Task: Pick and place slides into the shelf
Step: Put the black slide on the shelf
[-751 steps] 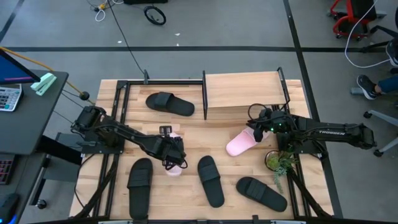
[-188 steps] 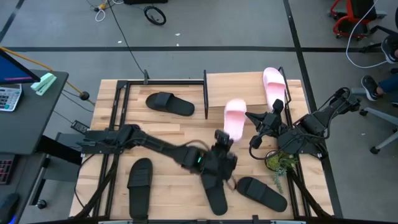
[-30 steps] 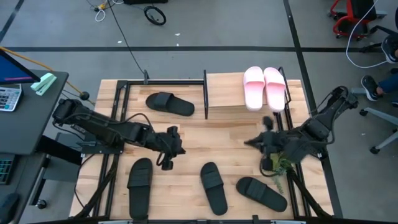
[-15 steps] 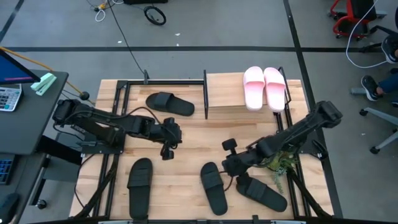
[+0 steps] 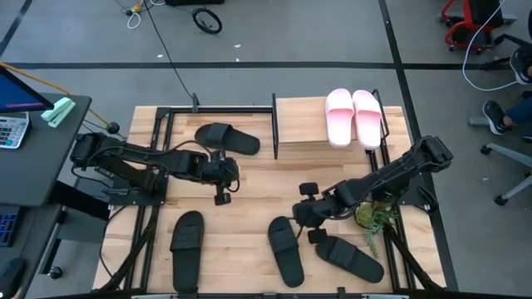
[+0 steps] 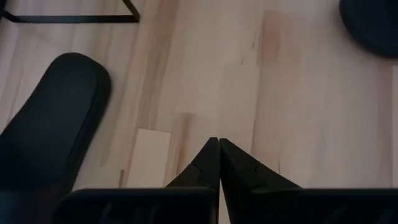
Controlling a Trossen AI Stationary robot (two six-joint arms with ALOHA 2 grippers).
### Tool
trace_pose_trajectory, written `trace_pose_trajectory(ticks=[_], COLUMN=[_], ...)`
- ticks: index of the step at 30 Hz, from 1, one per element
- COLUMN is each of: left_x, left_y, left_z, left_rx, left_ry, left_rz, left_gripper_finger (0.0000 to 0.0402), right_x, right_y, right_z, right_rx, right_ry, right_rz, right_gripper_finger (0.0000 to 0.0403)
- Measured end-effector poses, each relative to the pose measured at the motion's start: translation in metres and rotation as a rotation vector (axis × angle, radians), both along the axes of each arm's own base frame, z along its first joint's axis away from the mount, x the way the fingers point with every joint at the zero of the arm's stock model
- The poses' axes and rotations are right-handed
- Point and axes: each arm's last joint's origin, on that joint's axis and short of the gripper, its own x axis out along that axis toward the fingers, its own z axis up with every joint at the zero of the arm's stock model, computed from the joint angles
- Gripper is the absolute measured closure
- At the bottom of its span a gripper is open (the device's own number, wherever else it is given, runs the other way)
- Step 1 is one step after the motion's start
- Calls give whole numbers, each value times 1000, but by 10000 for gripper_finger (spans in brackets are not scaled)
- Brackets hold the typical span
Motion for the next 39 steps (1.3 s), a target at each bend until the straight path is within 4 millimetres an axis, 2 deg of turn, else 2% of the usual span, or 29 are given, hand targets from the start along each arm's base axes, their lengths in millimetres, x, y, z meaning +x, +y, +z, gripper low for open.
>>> trace_pose_trajectory(ticks=[4, 11, 15, 21, 24, 28, 36, 39], left_x=[0, 5, 10, 18, 22, 23, 22, 22], left_y=[0, 1, 5, 17, 24, 34, 46, 49], left_z=[0, 3, 8, 14, 19, 21, 21, 21], left_rx=[24, 94, 141, 205, 234, 245, 254, 254], left_ry=[4, -27, -79, -161, -212, -232, -223, -222], left_rz=[-35, -137, -180, -199, -191, -162, -123, -113], left_gripper_finger=[395, 383, 388, 395, 385, 371, 376, 382], right_x=[-16, -47, -66, -97, -105, -103, -109, -107], right_y=[10, 35, 57, 97, 107, 106, 109, 111], right_z=[-5, 13, 20, 18, 19, 17, -1, -6], right_rx=[97, 467, 602, 719, 741, 729, 567, 549], right_ry=[161, 325, 385, 494, 468, 352, 546, 533], right_rz=[-108, -735, -993, -1321, -1300, -1296, -1345, -1354], right_gripper_finger=[289, 280, 281, 281, 281, 281, 281, 281])
